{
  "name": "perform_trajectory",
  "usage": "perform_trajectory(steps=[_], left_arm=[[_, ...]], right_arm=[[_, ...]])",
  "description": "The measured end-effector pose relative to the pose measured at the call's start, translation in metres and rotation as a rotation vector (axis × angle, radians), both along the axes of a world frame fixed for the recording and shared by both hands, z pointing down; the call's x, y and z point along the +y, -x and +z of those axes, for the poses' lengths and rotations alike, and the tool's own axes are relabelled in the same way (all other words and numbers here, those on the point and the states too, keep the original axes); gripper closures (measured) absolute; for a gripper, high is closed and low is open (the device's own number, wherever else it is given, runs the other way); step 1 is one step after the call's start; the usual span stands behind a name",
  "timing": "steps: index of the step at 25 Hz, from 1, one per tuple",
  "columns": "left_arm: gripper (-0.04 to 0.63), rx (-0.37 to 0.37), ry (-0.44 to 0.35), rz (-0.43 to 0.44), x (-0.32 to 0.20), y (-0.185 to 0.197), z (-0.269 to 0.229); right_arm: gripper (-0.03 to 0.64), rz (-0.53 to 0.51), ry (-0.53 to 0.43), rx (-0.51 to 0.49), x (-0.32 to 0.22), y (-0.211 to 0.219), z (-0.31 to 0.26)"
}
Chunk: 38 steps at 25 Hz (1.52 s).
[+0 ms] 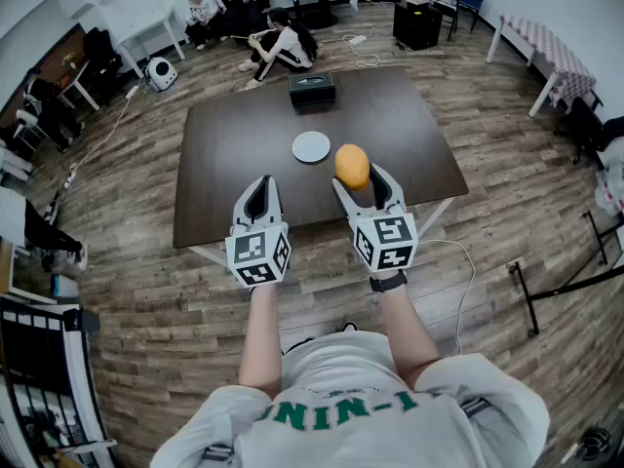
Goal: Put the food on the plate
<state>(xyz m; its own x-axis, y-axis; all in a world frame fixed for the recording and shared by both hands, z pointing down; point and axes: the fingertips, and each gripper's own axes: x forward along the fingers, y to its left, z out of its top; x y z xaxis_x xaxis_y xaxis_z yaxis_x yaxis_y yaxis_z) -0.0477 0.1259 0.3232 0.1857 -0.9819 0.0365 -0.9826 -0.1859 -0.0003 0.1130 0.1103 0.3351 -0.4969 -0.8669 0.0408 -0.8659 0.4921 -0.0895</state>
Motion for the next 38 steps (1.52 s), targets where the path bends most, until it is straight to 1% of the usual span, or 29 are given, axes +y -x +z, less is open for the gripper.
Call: perform_trajectory(steps=[4, 8, 10, 13, 16, 22, 28, 31, 38], left_arm=[[0.581, 0.012, 0.028, 0.015, 0.001, -0.02, 0.014], [0.581, 0.028, 0.061, 0.004, -0.011, -0.016, 0.029], [0.581, 0.019, 0.075, -0.004, -0.025, -0.012, 0.033], [0.581, 0.0, 0.084, -0.015, -0.055, -0.002, 0.042], [0.581, 0.029, 0.081, -0.011, -0.091, 0.01, 0.049], [0.584, 0.065, 0.03, 0.024, -0.181, 0.035, 0.032], [0.584, 0.075, 0.001, 0.057, -0.258, 0.077, 0.031], [0.584, 0.073, 0.018, 0.081, -0.285, 0.089, 0.041], [0.584, 0.086, 0.089, 0.13, -0.332, 0.093, 0.079]], right_arm=[[0.307, 0.007, 0.036, -0.019, -0.01, -0.019, 0.015], [0.307, -0.038, 0.072, -0.02, -0.028, -0.005, 0.029], [0.307, -0.051, 0.075, -0.013, -0.039, 0.004, 0.032], [0.307, -0.062, 0.079, 0.008, -0.063, 0.017, 0.04], [0.307, -0.06, 0.088, 0.025, -0.095, 0.027, 0.047], [0.306, -0.024, 0.053, 0.047, -0.178, 0.046, 0.027], [0.307, 0.011, 0.048, 0.076, -0.253, 0.088, 0.03], [0.307, 0.029, 0.06, 0.089, -0.278, 0.101, 0.037], [0.307, 0.047, 0.147, 0.137, -0.326, 0.113, 0.08]])
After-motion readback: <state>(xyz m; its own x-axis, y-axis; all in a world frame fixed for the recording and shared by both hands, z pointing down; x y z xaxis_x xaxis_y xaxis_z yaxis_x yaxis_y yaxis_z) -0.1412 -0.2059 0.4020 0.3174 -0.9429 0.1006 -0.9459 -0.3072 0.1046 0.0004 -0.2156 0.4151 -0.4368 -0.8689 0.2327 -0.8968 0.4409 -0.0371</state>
